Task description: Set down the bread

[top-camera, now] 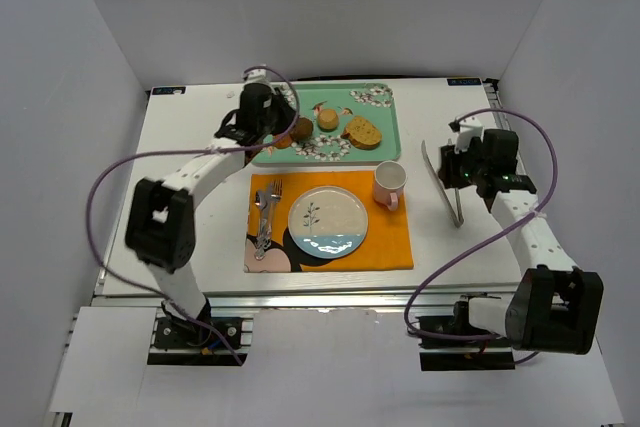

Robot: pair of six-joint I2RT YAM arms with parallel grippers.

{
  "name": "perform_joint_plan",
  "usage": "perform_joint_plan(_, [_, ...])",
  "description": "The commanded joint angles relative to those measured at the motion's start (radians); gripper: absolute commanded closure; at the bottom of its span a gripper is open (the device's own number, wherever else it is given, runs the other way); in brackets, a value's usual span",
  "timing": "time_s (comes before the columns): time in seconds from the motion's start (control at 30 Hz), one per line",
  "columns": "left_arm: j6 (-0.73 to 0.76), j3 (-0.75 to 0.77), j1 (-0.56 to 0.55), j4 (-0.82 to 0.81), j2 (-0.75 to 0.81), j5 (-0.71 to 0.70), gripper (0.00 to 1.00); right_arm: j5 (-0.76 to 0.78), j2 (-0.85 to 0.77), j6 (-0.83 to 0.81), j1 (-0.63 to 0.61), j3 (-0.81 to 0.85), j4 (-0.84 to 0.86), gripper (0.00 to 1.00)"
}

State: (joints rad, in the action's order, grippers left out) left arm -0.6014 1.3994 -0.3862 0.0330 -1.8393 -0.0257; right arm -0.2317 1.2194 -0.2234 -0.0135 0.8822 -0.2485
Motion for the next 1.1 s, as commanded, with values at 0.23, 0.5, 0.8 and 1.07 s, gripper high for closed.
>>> perform_joint_plan(0.23, [-0.02, -0.609, 0.03, -0.01, 0.716, -0.149, 0.61, -0.037, 0.163, -0.289, 0.139, -0.016, -0.074, 0.12])
perform_joint_plan(0.5, [-0.124, -0.89, 0.03, 0.093, 1.077, -0.204, 0.27, 0.089, 0.379, -0.205, 0.127, 0.078, -0.009, 0.11])
perform_joint_plan(0.8, [-0.182, -0.982, 0.03, 0.151, 1.235, -0.233, 0.27, 0.089, 0.534, -0.169, 0.113, 0.139, 0.029, 0.18])
perform_joint_plan(1.07, [-0.193, -0.987, 0.03, 0.168, 1.275, -0.263, 0.26, 0.087, 0.534, -0.197, 0.116, 0.084, 0.011, 0.56])
